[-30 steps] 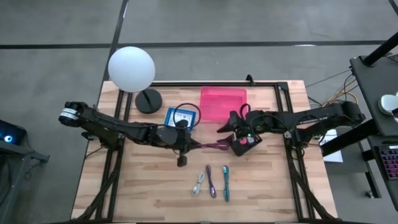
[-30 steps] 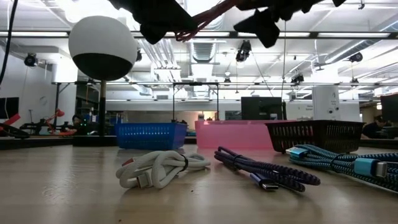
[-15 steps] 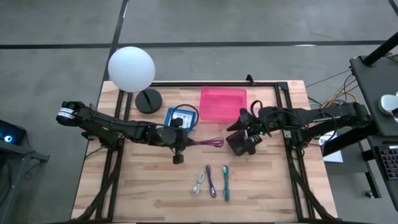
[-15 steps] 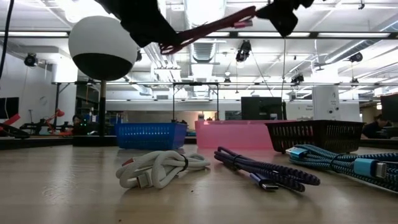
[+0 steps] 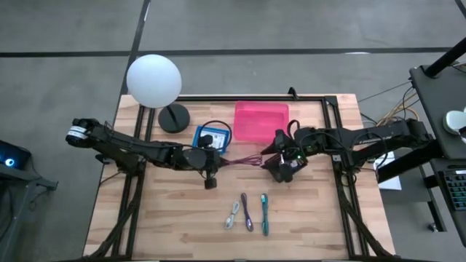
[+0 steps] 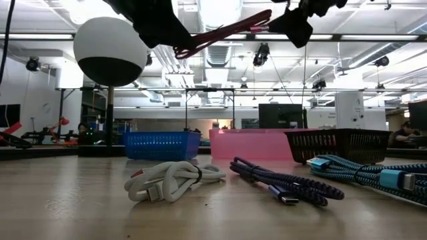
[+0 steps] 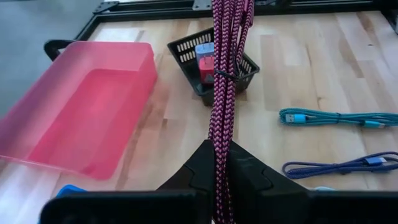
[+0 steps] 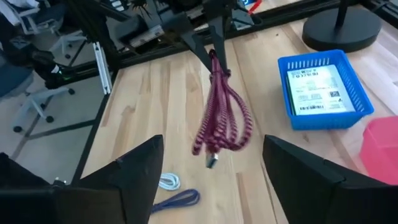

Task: Pick and place items into bin
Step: Put the pink charger cable into the pink bin

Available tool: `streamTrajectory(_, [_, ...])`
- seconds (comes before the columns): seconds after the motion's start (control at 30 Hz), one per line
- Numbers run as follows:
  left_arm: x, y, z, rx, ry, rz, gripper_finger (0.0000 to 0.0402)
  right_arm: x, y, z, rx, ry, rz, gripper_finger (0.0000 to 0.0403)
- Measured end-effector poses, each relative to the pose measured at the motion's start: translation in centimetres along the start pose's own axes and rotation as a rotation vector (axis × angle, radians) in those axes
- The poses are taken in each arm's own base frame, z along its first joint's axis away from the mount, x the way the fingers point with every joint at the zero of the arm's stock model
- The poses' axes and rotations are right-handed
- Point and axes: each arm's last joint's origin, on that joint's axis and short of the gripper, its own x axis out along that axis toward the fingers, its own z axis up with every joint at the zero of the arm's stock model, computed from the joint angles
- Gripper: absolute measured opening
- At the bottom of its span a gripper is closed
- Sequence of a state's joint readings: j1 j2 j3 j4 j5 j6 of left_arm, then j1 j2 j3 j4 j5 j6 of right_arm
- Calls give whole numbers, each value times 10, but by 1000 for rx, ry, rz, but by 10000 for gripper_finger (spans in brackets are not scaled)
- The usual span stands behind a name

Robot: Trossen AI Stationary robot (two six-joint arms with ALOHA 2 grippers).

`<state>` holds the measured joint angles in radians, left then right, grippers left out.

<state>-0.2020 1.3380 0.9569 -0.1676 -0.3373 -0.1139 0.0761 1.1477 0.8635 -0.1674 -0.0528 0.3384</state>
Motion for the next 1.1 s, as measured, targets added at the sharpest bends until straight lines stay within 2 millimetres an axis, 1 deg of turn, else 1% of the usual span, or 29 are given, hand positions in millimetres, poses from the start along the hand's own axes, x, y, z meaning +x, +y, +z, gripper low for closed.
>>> streamTrajectory(0.1, [0, 0, 0, 0, -2, 9, 13, 3, 0, 0, 1, -5, -2, 267])
streamTrajectory(0.23, [0, 0, 0, 0, -2, 9, 9, 7, -1, 1, -2, -20, -31, 266])
streamTrajectory(0.37, [0, 0, 0, -1, -4, 9, 8, 12, -3, 0, -5, -31, -82, 253])
streamTrajectory(0.47, [0, 0, 0, -1, -3, 9, 8, 13, -4, 0, -6, -40, -98, 236])
streamTrajectory(0.57, [0, 0, 0, -1, -3, 11, 8, 12, -4, 0, -6, -41, -99, 206])
streamTrajectory(0.63, [0, 0, 0, -1, -3, 12, 8, 12, -4, 1, 6, -48, -98, 175])
streamTrajectory(0.77, [0, 0, 0, -1, -3, 12, 8, 12, -2, 5, 24, -87, -84, 96])
streamTrajectory(0.87, [0, 0, 0, 22, -2, 12, 8, 11, -1, 8, 3, -118, -74, 32])
streamTrajectory(0.93, [0, 0, 0, 27, -3, 12, 8, 11, -1, 8, -16, -124, -72, 19])
streamTrajectory(1.1, [0, 0, 1, 44, -4, 12, 8, 11, -1, 8, -3, -115, -72, 14])
